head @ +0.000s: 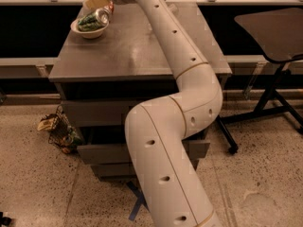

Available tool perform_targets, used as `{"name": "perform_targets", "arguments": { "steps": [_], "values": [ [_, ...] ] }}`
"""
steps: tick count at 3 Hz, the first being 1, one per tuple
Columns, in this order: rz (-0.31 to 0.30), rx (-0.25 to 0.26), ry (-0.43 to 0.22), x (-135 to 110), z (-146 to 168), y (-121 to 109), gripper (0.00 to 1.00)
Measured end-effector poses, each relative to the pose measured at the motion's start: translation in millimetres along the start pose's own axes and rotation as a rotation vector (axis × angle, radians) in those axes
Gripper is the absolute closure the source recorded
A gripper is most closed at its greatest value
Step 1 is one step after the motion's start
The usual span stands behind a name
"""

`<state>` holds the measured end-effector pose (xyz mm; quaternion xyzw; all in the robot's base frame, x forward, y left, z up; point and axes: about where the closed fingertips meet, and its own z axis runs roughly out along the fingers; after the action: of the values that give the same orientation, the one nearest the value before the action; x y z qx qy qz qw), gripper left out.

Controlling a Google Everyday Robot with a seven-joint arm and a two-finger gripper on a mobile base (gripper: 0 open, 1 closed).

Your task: Place green can into paper bowl

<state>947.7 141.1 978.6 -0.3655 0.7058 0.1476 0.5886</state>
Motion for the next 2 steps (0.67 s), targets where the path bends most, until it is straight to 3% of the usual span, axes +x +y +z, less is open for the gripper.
{"name": "perform_targets", "arguments": {
  "steps": [1,2],
  "values": [
    [-0.01,0.166,-0.009,-37,-44,-49,0.0],
    [-0.044,0.345,0.107,-7,-64,-86,0.0]
  ]
}}
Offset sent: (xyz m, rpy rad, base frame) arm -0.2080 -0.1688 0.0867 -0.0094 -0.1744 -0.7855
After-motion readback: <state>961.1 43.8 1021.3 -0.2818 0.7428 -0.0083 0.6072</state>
